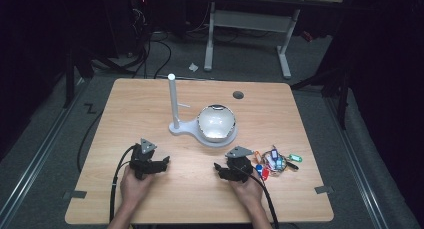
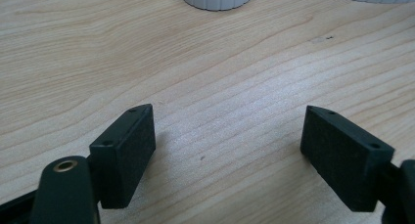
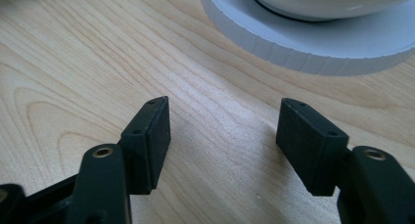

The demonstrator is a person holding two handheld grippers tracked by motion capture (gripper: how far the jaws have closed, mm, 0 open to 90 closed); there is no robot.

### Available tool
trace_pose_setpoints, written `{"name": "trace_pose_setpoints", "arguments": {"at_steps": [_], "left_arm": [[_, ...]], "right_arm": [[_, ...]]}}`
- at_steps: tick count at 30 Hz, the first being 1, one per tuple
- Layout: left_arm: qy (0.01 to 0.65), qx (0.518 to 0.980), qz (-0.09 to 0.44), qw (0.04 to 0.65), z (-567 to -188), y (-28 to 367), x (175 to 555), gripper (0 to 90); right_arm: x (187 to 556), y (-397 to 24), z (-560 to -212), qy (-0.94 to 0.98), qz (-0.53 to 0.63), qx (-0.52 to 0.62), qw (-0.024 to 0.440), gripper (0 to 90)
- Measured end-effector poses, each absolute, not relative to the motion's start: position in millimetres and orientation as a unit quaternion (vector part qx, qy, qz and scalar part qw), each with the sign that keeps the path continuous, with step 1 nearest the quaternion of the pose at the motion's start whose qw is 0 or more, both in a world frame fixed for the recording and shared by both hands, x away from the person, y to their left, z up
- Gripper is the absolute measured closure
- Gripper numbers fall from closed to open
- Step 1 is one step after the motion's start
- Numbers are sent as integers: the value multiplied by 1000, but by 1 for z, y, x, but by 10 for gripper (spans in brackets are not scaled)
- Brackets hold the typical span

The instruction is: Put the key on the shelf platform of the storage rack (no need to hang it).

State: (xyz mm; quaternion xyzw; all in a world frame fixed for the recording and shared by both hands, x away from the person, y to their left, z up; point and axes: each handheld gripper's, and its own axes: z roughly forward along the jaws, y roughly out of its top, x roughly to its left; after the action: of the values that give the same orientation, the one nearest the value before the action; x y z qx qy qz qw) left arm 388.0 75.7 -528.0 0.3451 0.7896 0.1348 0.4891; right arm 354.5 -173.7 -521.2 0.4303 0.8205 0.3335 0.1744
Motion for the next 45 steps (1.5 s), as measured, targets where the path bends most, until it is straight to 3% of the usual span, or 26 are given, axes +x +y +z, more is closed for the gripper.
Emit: {"name": "trace_pose_setpoints", "arguments": {"at_steps": [45], "left_arm": [[792,341,133,488,-528,75,389,210]], "right_arm": [[352,-173,-520,808,327,455,179,379]]}}
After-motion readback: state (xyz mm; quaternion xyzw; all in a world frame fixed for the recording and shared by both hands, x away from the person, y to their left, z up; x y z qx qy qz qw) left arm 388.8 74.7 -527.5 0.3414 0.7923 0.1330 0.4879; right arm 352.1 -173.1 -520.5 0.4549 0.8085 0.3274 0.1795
